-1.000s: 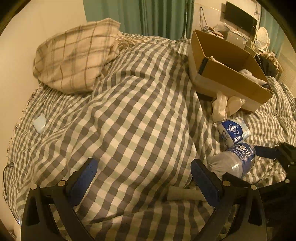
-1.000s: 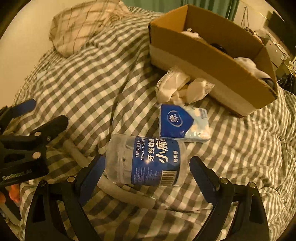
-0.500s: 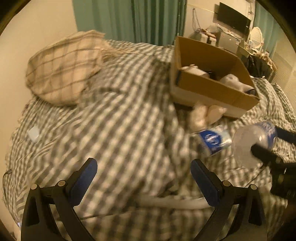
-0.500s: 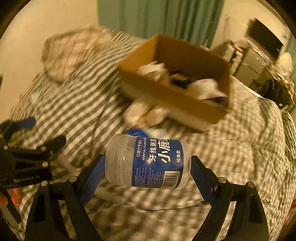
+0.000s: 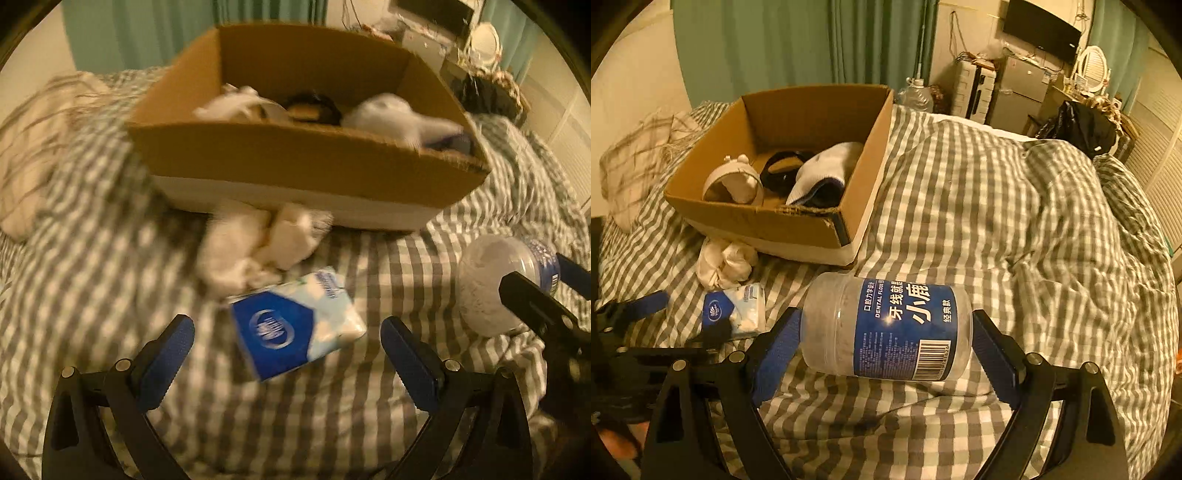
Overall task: Organize objects
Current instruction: 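Grasp the blue-labelled water bottle with the right gripper while the left gripper grasps the blue tissue pack, then carry the bottle and tissue pack into the box and open both grippers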
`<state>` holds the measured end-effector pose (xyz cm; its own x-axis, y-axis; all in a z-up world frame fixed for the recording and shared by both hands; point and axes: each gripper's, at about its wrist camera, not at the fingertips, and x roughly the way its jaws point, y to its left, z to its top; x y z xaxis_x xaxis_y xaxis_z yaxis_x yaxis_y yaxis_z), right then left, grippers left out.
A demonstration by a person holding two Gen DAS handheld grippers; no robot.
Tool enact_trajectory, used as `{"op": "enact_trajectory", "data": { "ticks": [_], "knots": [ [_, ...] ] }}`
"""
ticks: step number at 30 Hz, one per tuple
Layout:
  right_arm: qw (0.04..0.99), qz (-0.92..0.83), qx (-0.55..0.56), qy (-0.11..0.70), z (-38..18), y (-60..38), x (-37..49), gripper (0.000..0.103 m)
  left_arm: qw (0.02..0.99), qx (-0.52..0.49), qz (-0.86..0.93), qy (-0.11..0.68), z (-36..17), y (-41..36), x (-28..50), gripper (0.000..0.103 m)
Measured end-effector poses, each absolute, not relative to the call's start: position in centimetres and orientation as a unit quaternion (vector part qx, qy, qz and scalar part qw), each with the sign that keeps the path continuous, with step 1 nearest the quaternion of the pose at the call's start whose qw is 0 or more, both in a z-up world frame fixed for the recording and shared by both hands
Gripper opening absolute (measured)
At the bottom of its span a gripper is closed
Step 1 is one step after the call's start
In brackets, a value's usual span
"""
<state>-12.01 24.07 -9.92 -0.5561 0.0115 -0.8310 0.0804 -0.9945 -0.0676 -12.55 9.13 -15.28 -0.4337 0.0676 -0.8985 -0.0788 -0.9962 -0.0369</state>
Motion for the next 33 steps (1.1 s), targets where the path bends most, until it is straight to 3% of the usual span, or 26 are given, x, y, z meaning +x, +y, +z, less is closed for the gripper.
{"op": "enact_trajectory", "data": {
  "ticks": [5, 9, 12, 33],
  "knots": [
    [0.025, -0.873, 0.485, 0.047, -11.6, 24.2, -12.8, 0.09, 0.048, -0.552, 0.832, 0.01, -17.3, 9.8, -13.8, 0.102],
    [0.025, -0.871, 0.488, 0.05, -11.7, 23.9, -12.9, 0.09, 0.054, -0.565, 0.823, -0.02, -18.0, 8.7, -14.1, 0.087],
    [0.023, -0.872, 0.486, 0.054, -11.6, 23.8, -12.8, 0.09, 0.066, -0.56, 0.825, -0.037, -17.3, 8.1, -13.5, 0.086],
    [0.048, -0.928, 0.364, 0.055, 2.0, 19.5, -5.4, 0.09, 0.12, -0.416, 0.9, -0.041, -1.8, 3.8, -6.7, 0.086]
  ]
}}
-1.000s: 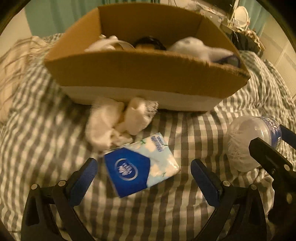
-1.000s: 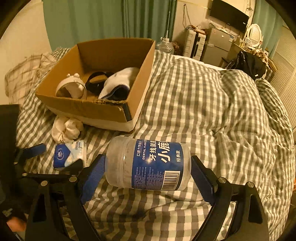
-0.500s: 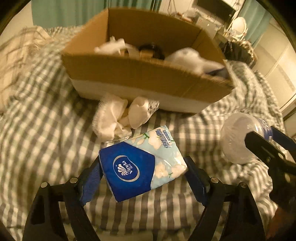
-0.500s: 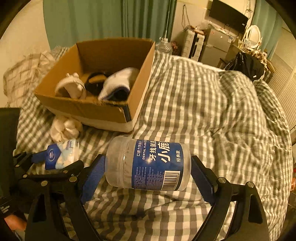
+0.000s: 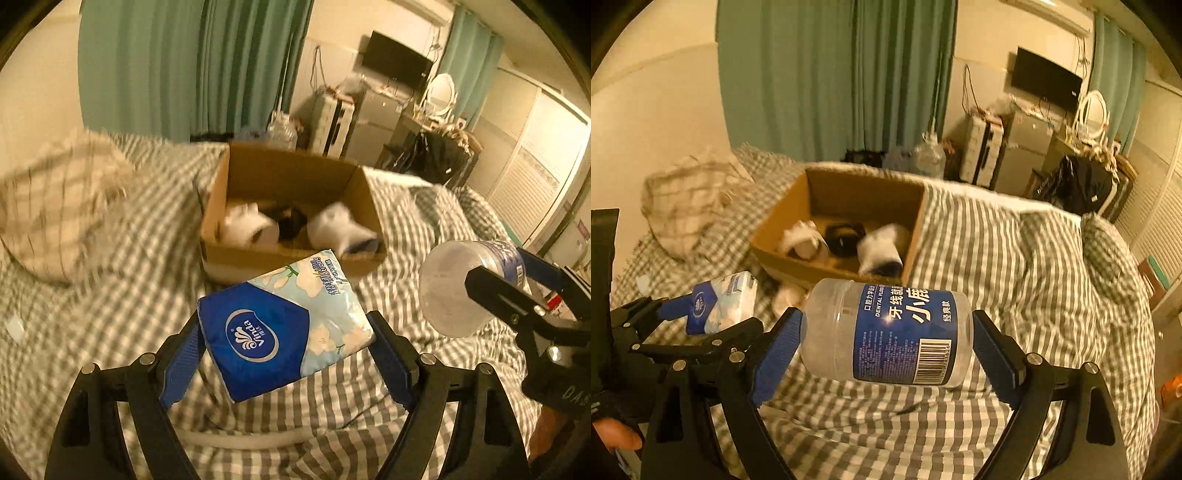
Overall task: Organize objects
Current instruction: 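Carry the bottle and tissue pack into the box and open both grippers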
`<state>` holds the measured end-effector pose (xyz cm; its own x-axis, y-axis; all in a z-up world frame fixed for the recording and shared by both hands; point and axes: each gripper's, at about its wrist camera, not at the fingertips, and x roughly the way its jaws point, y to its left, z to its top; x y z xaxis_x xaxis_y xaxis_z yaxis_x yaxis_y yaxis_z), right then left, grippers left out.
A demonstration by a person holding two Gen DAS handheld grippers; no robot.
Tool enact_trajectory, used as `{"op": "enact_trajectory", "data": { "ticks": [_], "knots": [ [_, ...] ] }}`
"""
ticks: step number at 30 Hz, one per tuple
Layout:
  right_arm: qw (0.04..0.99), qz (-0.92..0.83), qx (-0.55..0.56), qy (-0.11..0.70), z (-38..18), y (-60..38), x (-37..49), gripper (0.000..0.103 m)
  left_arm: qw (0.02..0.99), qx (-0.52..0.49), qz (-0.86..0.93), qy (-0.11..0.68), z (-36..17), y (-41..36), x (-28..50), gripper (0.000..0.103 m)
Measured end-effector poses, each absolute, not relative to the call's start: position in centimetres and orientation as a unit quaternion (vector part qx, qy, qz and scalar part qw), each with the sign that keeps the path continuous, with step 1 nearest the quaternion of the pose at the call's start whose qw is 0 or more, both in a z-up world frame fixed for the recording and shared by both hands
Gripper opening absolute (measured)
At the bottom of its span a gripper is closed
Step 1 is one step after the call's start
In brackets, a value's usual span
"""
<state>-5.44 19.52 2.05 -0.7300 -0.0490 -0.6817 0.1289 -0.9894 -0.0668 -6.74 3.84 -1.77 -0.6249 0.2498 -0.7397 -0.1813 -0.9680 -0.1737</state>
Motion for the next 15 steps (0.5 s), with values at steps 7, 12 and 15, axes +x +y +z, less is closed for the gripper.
{"op": "enact_trajectory", "data": {
  "ticks": [7, 12, 15],
  "knots": [
    [0.06, -0.944, 0.317, 0.067, 7.2, 18.3, -8.2, 0.09, 0.116, -0.384, 0.916, -0.016, 1.8, 3.5, -10.1, 0.086],
    [0.072, -0.948, 0.302, 0.066, 8.9, 17.3, -12.8, 0.09, 0.112, -0.376, 0.92, 0.003, 2.4, 4.0, -14.6, 0.086],
    [0.074, -0.948, 0.306, 0.057, 8.4, 17.1, -16.2, 0.09, 0.114, -0.378, 0.919, 0.013, 1.7, 4.6, -17.8, 0.086]
  ]
}}
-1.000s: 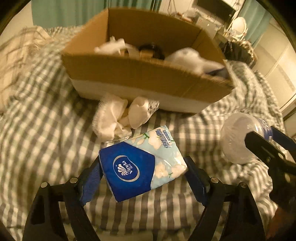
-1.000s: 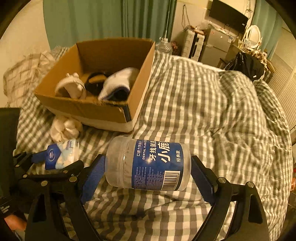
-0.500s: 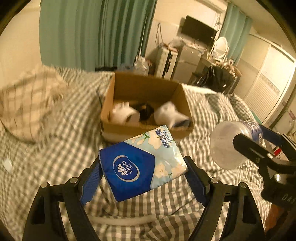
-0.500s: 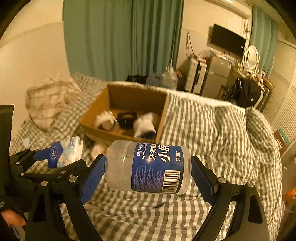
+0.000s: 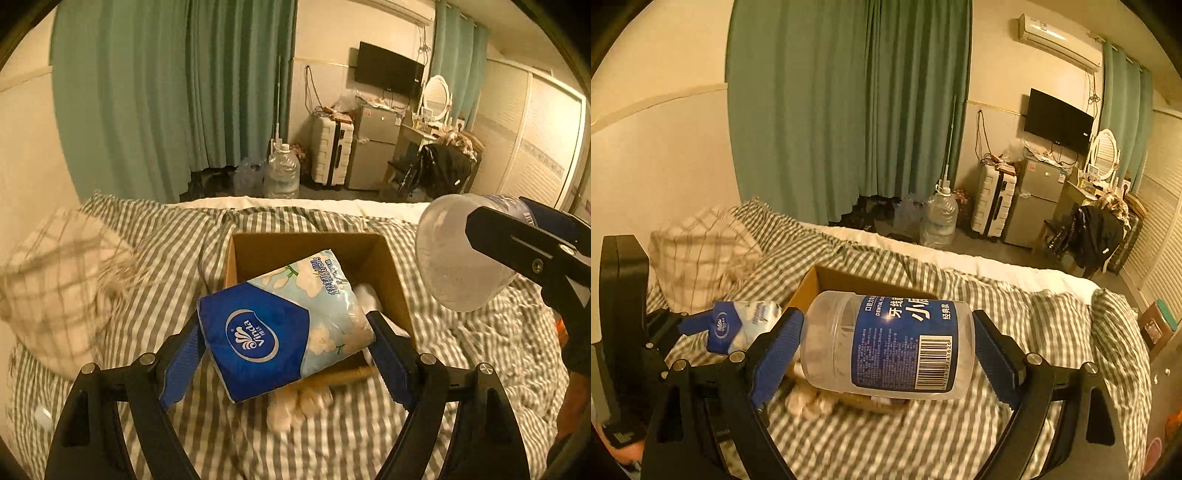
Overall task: Organize objects
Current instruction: 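Carry the bottle and tissue pack into the box and open both grippers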
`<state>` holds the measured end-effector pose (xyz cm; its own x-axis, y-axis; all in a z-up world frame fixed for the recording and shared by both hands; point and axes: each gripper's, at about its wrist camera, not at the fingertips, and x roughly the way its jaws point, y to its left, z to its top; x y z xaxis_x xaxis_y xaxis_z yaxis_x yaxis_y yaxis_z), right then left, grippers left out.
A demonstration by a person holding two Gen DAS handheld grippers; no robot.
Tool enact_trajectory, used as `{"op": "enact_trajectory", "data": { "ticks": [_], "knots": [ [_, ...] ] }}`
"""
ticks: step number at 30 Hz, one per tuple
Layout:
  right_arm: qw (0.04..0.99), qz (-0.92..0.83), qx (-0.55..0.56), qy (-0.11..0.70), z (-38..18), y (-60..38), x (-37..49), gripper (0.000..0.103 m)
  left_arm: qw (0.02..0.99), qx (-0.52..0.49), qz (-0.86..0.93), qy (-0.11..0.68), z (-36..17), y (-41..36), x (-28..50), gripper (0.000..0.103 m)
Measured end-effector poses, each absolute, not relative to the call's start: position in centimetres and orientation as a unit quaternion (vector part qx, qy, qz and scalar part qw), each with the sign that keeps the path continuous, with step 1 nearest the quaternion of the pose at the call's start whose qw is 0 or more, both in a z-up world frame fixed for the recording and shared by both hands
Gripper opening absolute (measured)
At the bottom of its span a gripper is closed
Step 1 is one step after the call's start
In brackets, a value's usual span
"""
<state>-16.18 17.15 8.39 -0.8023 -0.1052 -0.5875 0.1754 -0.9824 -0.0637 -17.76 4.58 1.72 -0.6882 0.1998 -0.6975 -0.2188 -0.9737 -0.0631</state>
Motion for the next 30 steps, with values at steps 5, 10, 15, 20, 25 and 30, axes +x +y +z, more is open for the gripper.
{"op": "enact_trajectory", "data": {
  "ticks": [5, 10, 15, 20, 25, 30],
  "knots": [
    [0.069, -0.943, 0.325, 0.034, 5.7, 17.9, -22.2, 0.089, 0.121, -0.386, 0.915, 0.02, -0.6, 5.5, -22.9, 0.086],
    [0.062, -0.935, 0.35, 0.009, 1.7, 19.0, -26.8, 0.089, 0.133, -0.4, 0.906, 0.027, -4.1, 6.6, -26.0, 0.086],
    [0.072, -0.932, 0.356, -0.004, -1.1, 19.5, -28.4, 0.089, 0.144, -0.408, 0.901, 0.033, -6.5, 7.4, -27.4, 0.086],
    [0.064, -0.932, 0.358, -0.005, -1.3, 20.0, -28.1, 0.091, 0.158, -0.422, 0.892, 0.04, -6.9, 7.8, -26.8, 0.088],
    [0.053, -0.941, 0.333, -0.006, 2.2, 20.9, -25.5, 0.096, 0.132, -0.41, 0.901, 0.057, -4.6, 7.3, -24.1, 0.096],
    [0.045, -0.951, 0.307, -0.011, 7.0, 21.8, -21.0, 0.096, 0.116, -0.391, 0.912, 0.038, -0.5, 5.5, -20.4, 0.102]
  ]
}}
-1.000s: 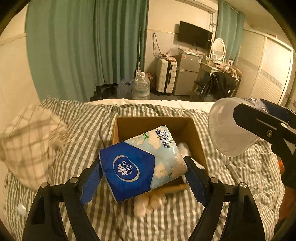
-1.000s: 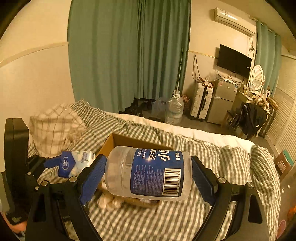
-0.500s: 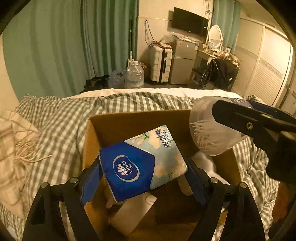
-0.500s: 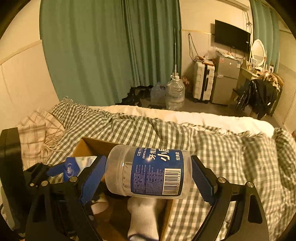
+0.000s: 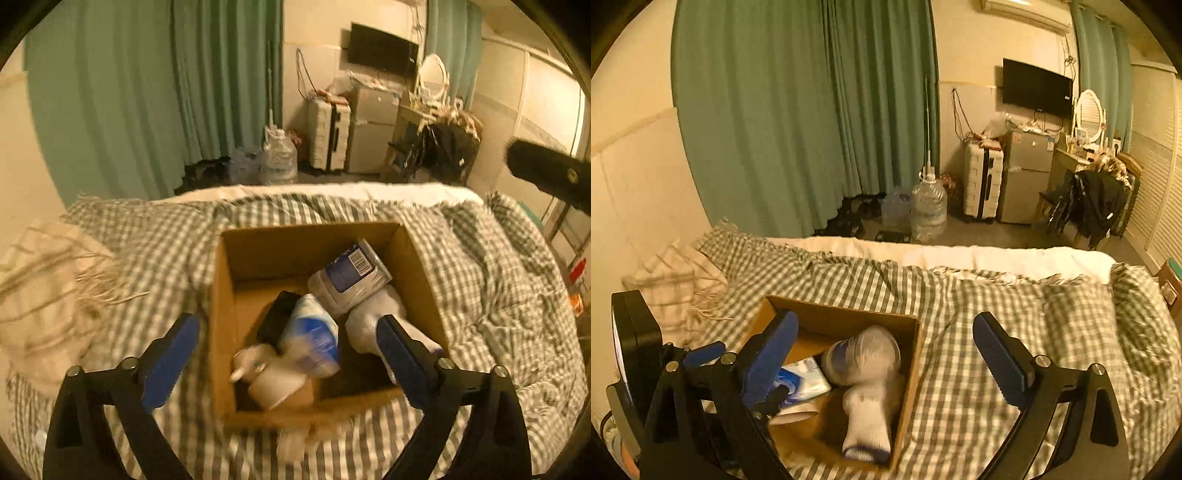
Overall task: Organize objects
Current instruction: 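Carry the bottle and tissue pack into the box and open both grippers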
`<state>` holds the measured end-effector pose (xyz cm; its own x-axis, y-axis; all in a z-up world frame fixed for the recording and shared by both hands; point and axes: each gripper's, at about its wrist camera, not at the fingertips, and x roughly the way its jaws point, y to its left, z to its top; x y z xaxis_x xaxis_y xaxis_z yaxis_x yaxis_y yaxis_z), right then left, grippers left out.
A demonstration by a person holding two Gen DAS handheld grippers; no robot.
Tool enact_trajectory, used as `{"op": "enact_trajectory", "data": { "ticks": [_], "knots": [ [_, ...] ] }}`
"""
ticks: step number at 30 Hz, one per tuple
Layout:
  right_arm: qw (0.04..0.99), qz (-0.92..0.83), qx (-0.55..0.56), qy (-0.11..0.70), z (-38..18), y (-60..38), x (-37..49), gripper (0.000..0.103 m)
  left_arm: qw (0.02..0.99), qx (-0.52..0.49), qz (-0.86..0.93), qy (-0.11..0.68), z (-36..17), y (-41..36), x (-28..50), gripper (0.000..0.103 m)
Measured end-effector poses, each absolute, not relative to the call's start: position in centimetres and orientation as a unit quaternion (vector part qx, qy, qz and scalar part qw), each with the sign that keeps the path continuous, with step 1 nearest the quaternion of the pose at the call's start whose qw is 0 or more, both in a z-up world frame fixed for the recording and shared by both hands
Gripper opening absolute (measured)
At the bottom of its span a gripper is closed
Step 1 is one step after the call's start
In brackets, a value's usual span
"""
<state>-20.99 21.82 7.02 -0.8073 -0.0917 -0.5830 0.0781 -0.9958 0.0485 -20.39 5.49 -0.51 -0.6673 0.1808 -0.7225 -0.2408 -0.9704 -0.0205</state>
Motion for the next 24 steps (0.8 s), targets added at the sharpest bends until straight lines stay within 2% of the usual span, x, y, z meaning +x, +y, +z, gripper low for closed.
{"op": "enact_trajectory", "data": {
  "ticks": [5, 11, 17, 24],
  "knots": [
    [0.036, -0.956, 0.29, 0.002, 10.0, 22.0, -14.8, 0.096, 0.093, -0.369, 0.925, 0.017, 3.0, 2.3, -14.9, 0.103],
    [0.049, -0.953, 0.298, 0.021, 8.9, 21.0, -8.1, 0.096, 0.063, -0.37, 0.927, -0.013, 2.8, -1.5, -8.8, 0.103],
    [0.085, -0.939, 0.333, 0.03, 3.0, 18.9, -4.1, 0.096, 0.036, -0.39, 0.92, -0.012, -1.4, -3.1, -4.3, 0.103],
    [0.142, -0.899, 0.405, 0.087, -5.3, 14.2, -4.2, 0.096, -0.002, -0.446, 0.894, 0.049, -9.3, -3.2, -2.2, 0.103]
  ]
}}
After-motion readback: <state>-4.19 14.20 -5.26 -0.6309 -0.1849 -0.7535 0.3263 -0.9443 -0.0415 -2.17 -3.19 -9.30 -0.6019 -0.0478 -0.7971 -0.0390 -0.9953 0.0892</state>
